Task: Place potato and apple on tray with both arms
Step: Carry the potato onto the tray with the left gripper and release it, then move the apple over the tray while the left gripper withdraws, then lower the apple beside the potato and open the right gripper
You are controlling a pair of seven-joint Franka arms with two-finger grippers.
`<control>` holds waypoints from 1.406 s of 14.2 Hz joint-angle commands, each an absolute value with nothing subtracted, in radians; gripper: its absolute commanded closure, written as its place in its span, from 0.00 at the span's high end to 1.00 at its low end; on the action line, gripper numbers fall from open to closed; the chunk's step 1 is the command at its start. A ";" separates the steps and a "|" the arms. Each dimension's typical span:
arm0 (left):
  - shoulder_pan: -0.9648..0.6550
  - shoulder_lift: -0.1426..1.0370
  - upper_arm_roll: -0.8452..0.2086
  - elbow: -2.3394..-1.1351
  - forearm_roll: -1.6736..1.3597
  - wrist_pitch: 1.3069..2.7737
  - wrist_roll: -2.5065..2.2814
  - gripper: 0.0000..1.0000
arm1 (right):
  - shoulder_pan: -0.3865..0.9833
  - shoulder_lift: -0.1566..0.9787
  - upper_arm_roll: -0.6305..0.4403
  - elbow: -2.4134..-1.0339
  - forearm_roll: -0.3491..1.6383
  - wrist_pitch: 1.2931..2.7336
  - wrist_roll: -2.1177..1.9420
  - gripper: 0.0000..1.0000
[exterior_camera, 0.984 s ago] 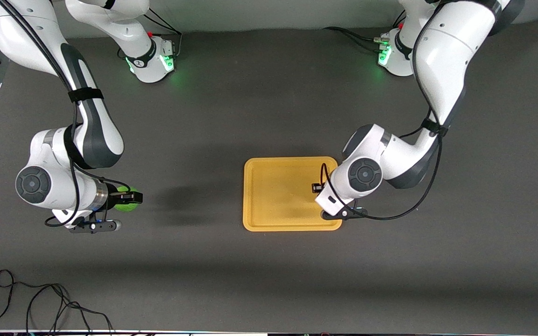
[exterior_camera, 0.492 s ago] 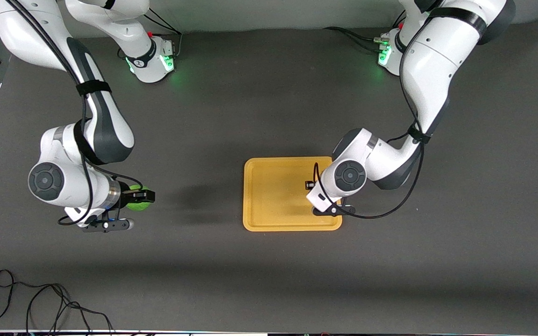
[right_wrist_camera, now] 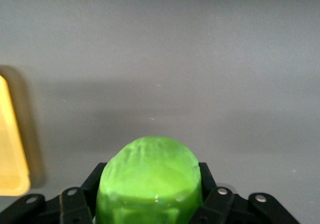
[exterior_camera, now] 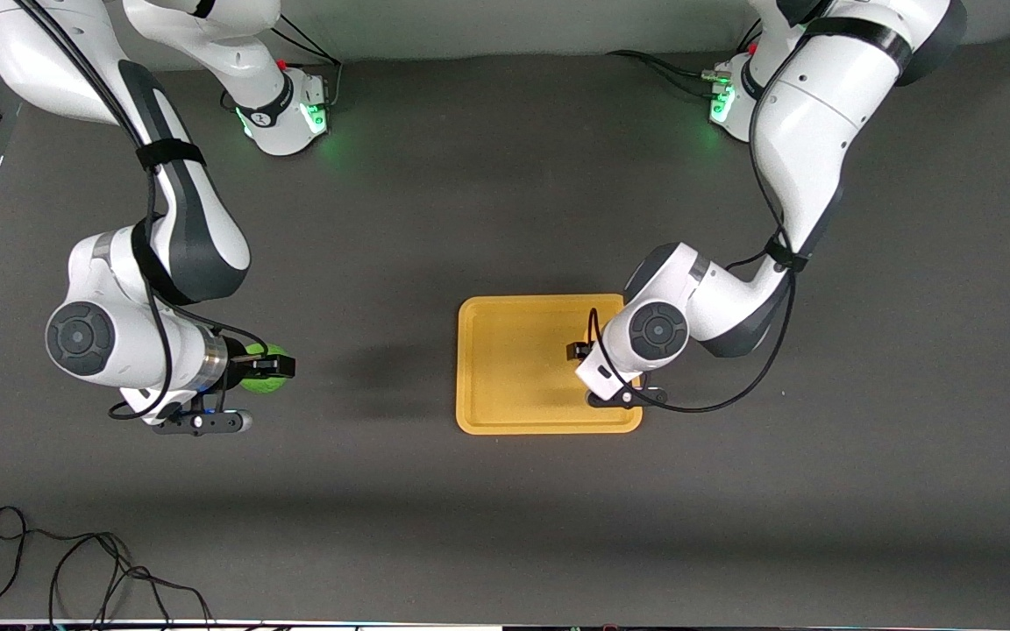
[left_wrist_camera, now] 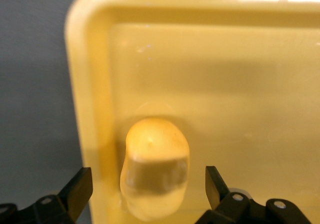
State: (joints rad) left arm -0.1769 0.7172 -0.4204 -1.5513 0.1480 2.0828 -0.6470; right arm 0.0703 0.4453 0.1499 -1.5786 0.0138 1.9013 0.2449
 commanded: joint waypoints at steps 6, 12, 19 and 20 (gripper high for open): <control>0.091 0.301 -0.417 -1.568 0.163 1.729 -0.263 1.00 | 0.116 0.563 0.437 -1.511 0.037 2.067 0.840 0.34; 0.235 0.117 -0.417 -1.565 0.140 1.608 -0.060 1.00 | 0.141 0.918 0.704 -1.416 -0.588 2.217 1.392 0.34; 0.340 0.067 -0.411 -1.559 0.008 1.621 -0.067 1.00 | 0.179 1.055 0.729 -1.372 -0.726 2.361 1.612 0.33; 0.341 0.069 -0.408 -1.562 0.011 1.624 -0.069 1.00 | 0.193 1.068 0.729 -1.358 -0.727 2.361 1.615 0.33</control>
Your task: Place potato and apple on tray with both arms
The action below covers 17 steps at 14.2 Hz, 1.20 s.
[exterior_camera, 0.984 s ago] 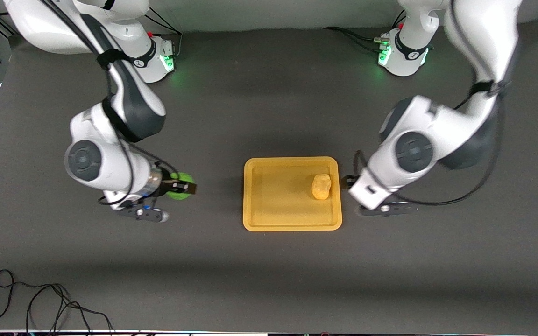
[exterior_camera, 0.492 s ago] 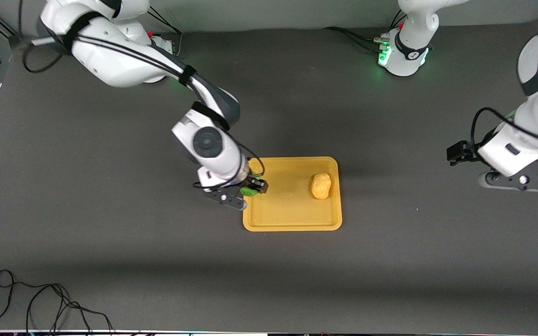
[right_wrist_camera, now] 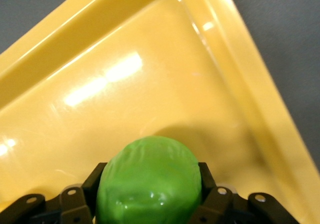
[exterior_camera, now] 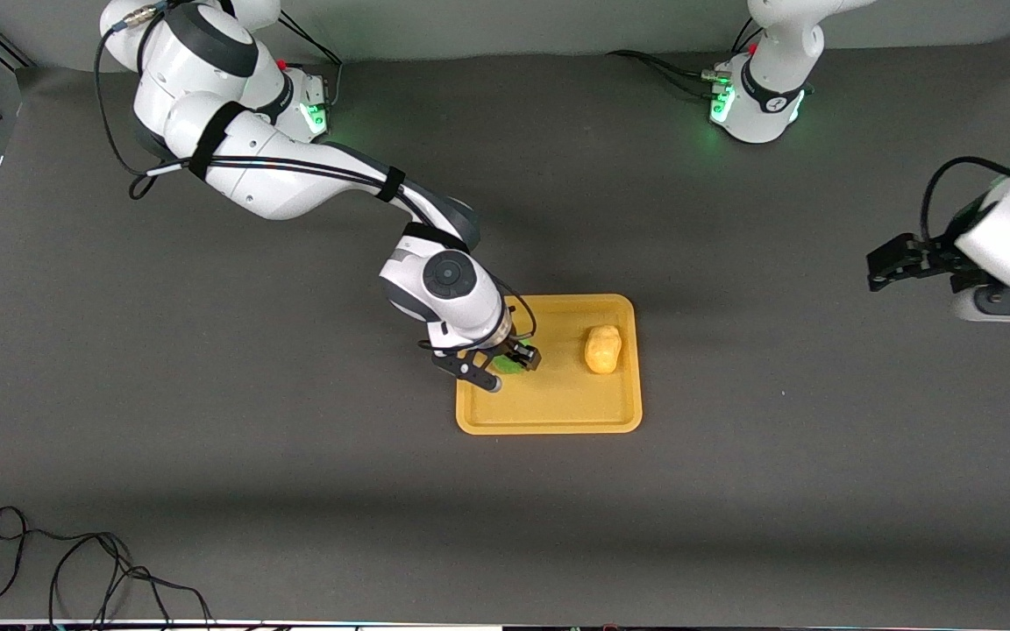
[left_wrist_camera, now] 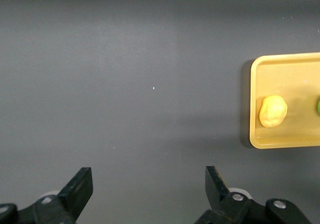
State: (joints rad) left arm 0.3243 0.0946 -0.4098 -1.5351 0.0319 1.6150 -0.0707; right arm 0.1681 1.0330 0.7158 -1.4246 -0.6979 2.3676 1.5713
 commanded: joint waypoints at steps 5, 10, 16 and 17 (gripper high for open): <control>0.336 0.078 -0.408 -1.568 0.020 1.652 -0.072 1.00 | 0.204 1.085 0.727 -1.331 -0.729 2.361 1.614 0.99; 0.337 0.078 -0.410 -1.552 0.008 1.655 -0.072 1.00 | 0.135 0.964 0.777 -1.339 -0.704 2.149 1.474 1.00; 0.336 0.087 -0.410 -1.559 0.011 1.672 -0.074 1.00 | 0.057 0.558 0.500 -1.351 -0.159 1.769 0.718 1.00; 0.336 0.095 -0.410 -1.557 0.012 1.677 -0.074 1.00 | 0.067 0.496 0.392 -1.382 -0.070 1.757 0.592 1.00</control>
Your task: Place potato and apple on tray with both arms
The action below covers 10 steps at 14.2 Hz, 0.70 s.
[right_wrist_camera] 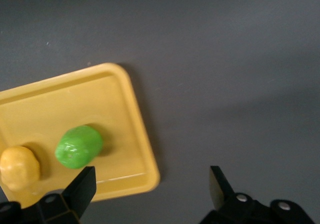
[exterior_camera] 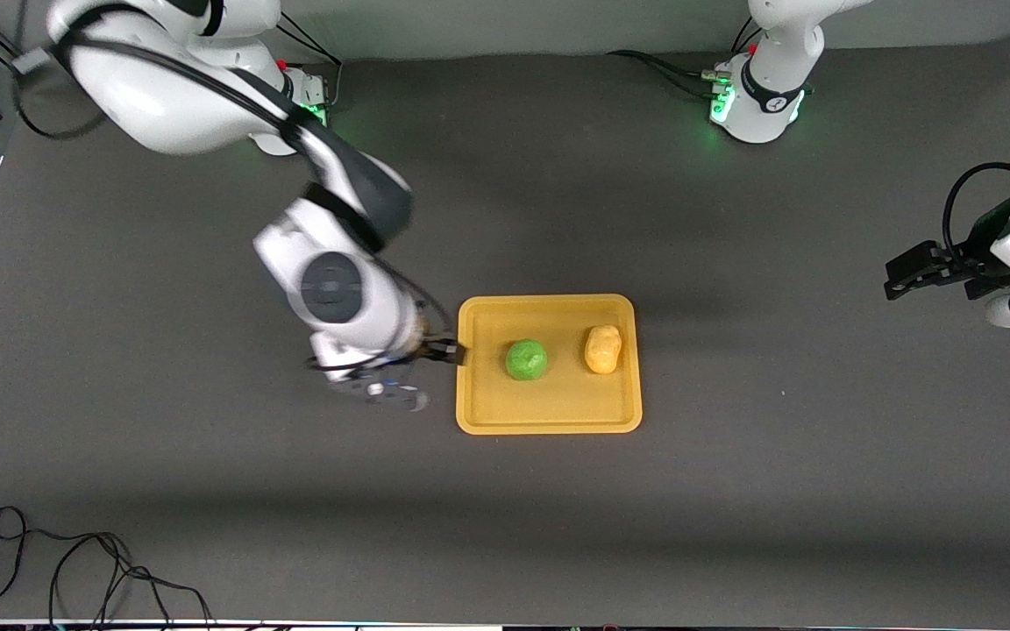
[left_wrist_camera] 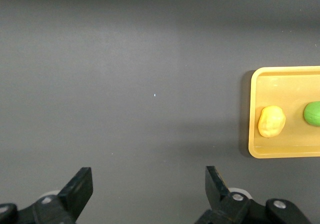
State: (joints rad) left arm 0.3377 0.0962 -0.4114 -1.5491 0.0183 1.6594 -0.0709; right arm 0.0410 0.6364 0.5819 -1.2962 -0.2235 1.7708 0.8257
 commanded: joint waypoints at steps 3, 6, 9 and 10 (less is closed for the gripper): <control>0.331 0.101 -0.410 -1.560 0.021 1.690 -0.074 1.00 | 0.095 0.329 0.203 -1.509 -0.043 1.802 0.396 1.00; 0.324 0.103 -0.410 -1.559 0.021 1.693 -0.075 1.00 | 0.092 0.232 0.088 -1.549 -0.043 1.752 0.208 1.00; 0.322 0.110 -0.419 -1.555 0.038 1.695 -0.077 1.00 | 0.091 0.172 -0.006 -1.556 -0.037 1.694 0.082 1.00; 0.316 0.110 -0.419 -1.555 0.038 1.694 -0.077 1.00 | 0.091 0.163 -0.023 -1.549 -0.038 1.672 0.045 1.00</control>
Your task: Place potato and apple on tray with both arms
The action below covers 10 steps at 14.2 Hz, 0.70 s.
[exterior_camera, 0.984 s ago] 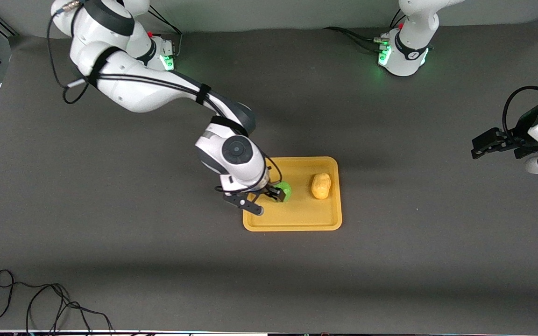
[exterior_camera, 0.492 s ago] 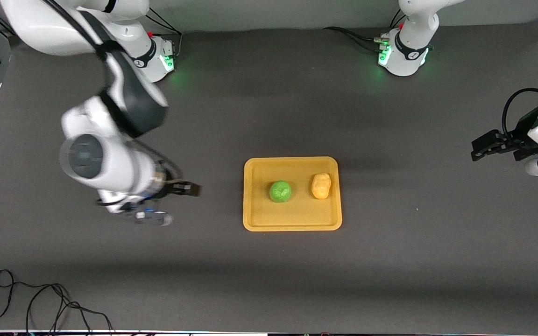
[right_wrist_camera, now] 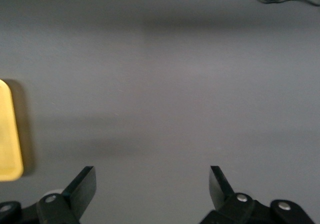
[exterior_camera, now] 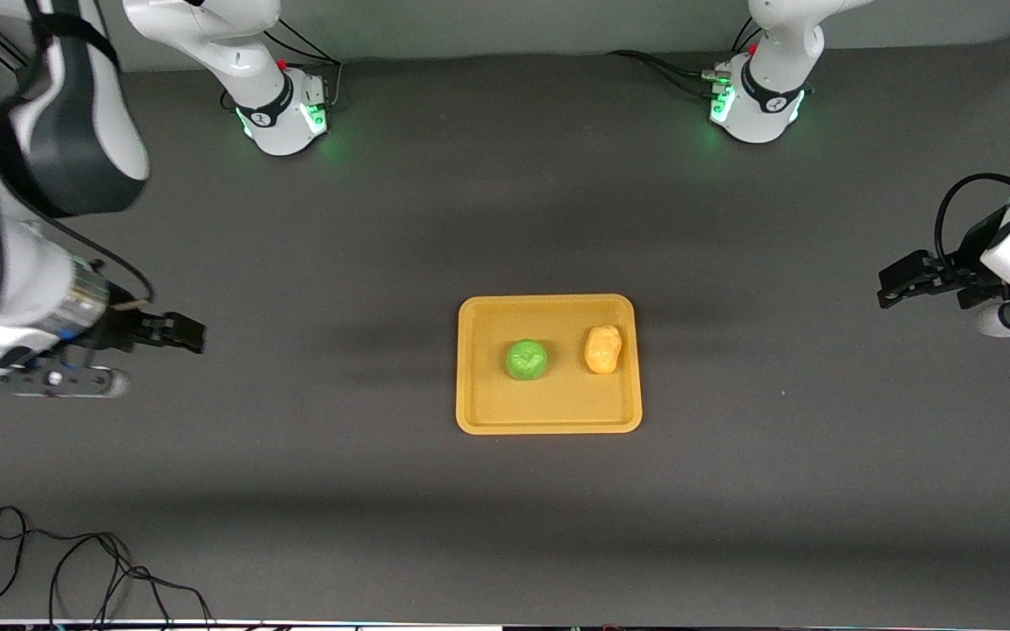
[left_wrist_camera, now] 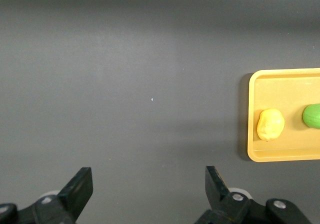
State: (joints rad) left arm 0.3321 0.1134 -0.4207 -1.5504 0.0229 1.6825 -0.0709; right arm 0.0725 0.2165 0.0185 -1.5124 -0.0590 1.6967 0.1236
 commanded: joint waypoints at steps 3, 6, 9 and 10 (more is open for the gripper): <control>0.311 0.110 -0.417 -1.555 0.049 1.694 -0.077 1.00 | 0.091 0.146 -0.038 -1.526 -0.043 1.658 0.044 1.00; 0.307 0.106 -0.417 -1.554 0.086 1.683 -0.095 1.00 | 0.091 0.147 -0.037 -1.499 -0.046 1.632 0.045 1.00; 0.287 0.107 -0.419 -1.559 0.104 1.681 -0.149 1.00 | 0.091 0.147 -0.037 -1.506 -0.034 1.632 0.073 1.00; 0.285 0.106 -0.419 -1.560 0.104 1.678 -0.149 1.00 | 0.091 0.149 -0.037 -1.503 -0.034 1.640 0.128 1.00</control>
State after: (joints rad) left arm 0.3072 0.1153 -0.4232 -1.5507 0.0826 1.6823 -0.1168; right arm 0.0806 0.1563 -0.0248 -1.5049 -0.0580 1.6457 0.0757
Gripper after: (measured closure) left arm 0.000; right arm 0.000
